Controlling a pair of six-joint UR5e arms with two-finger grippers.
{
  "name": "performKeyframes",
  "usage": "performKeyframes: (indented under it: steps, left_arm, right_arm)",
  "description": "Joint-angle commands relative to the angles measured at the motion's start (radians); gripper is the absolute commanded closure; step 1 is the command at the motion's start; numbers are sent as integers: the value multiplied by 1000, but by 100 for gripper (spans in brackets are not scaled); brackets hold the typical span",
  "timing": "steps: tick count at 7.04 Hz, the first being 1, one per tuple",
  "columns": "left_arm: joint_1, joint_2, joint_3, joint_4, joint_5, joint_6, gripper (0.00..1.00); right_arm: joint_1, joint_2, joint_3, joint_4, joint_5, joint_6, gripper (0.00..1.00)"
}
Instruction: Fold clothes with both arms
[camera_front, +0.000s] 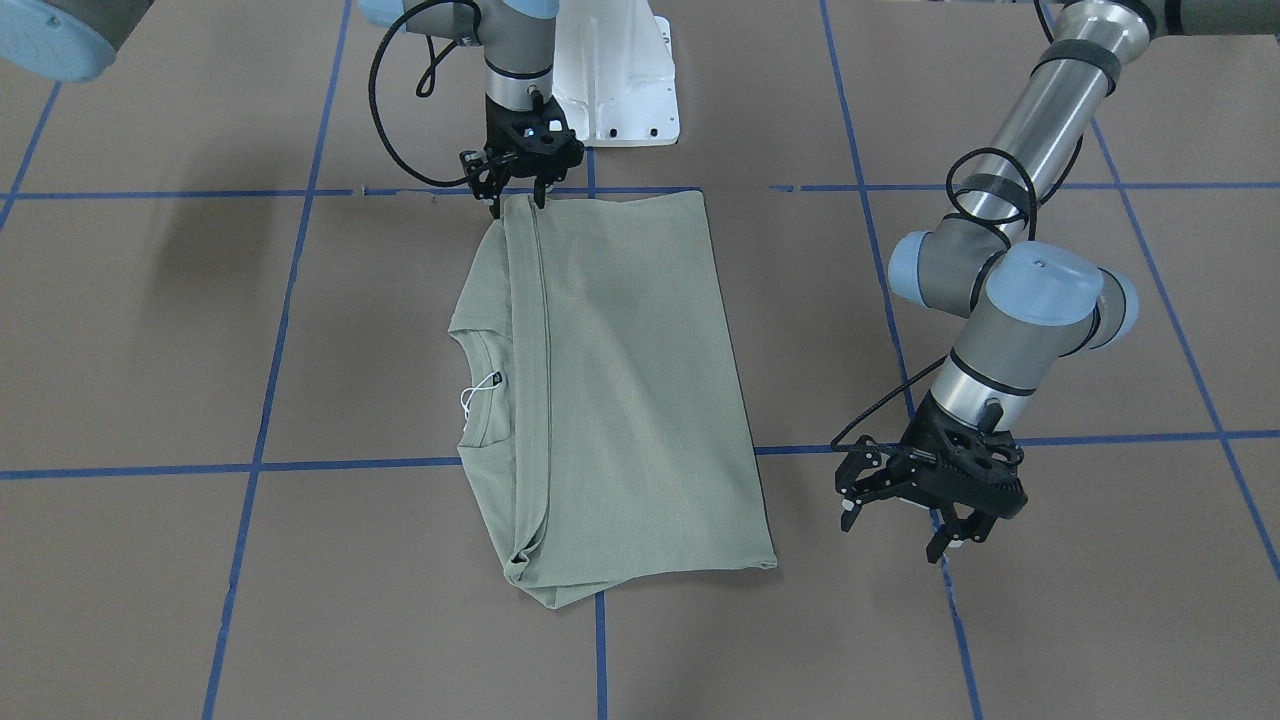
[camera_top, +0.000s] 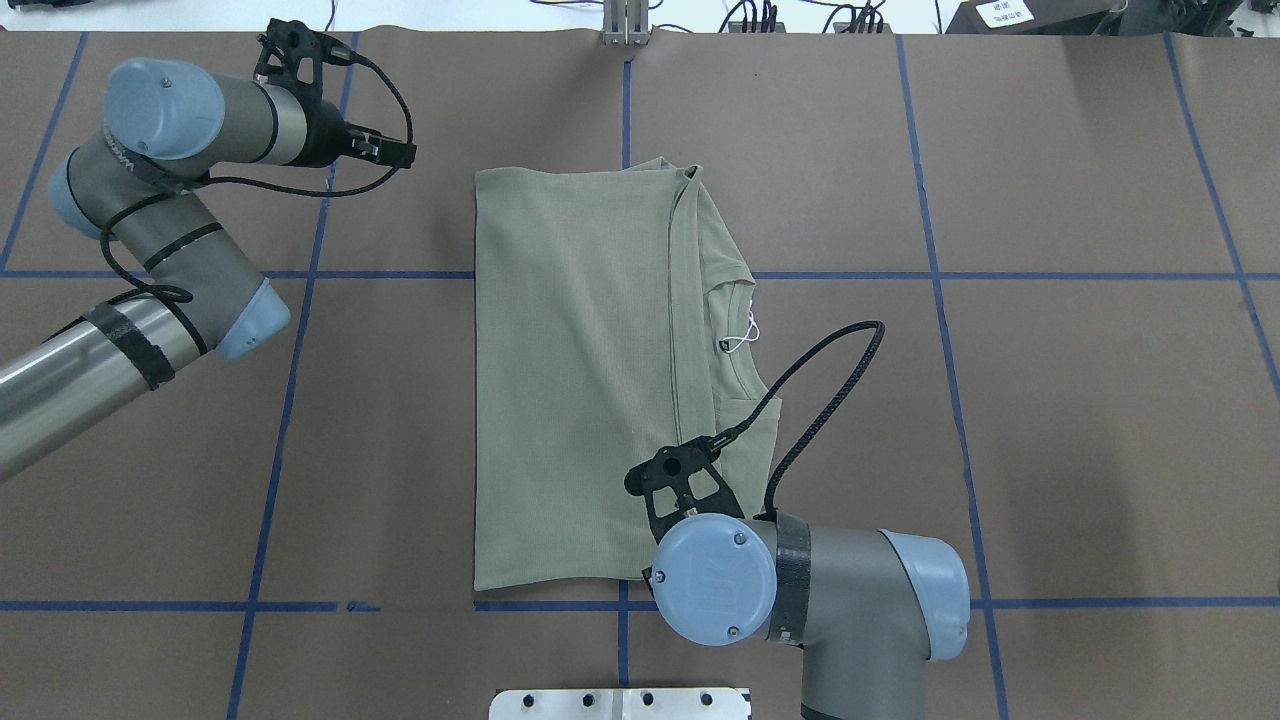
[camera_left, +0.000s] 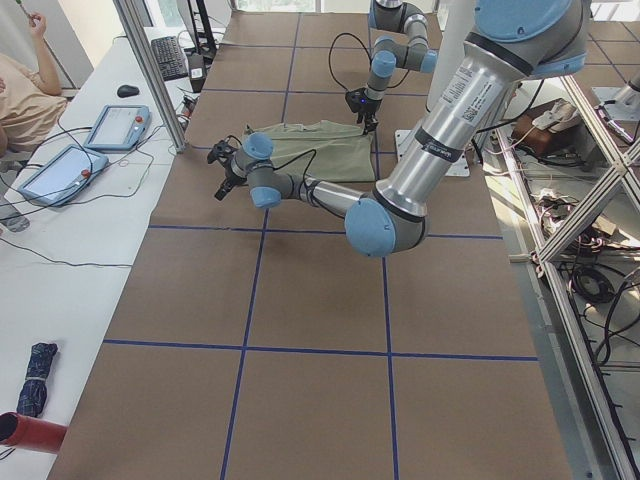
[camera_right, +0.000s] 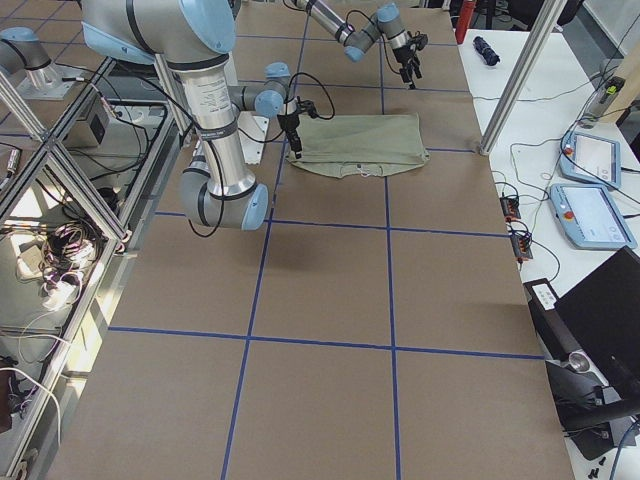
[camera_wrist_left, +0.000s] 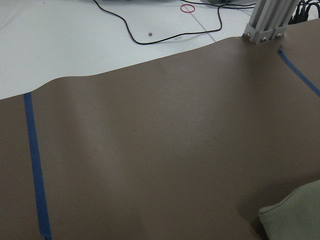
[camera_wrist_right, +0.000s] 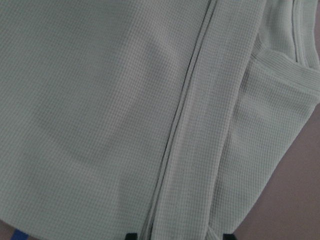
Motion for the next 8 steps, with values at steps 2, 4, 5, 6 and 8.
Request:
performKeyframes:
  steps: [2,4,5,6,8]
  left_arm:
    - [2,0,0,0,0,1,0]
    - [2,0,0,0,0,1,0]
    - [2,0,0,0,0,1,0]
    - [2,0,0,0,0,0,0]
    - [2,0,0,0,0,0,0]
  right_arm:
    - [-2,5,-4,0,0,6,74]
    - [-3,5,-5,0,1,6,81]
    - [-6,5,-5,0,1,6,81]
    - [-11,5,-7,0,1,6,81]
    - [-17,5,-5,0,1,9,100]
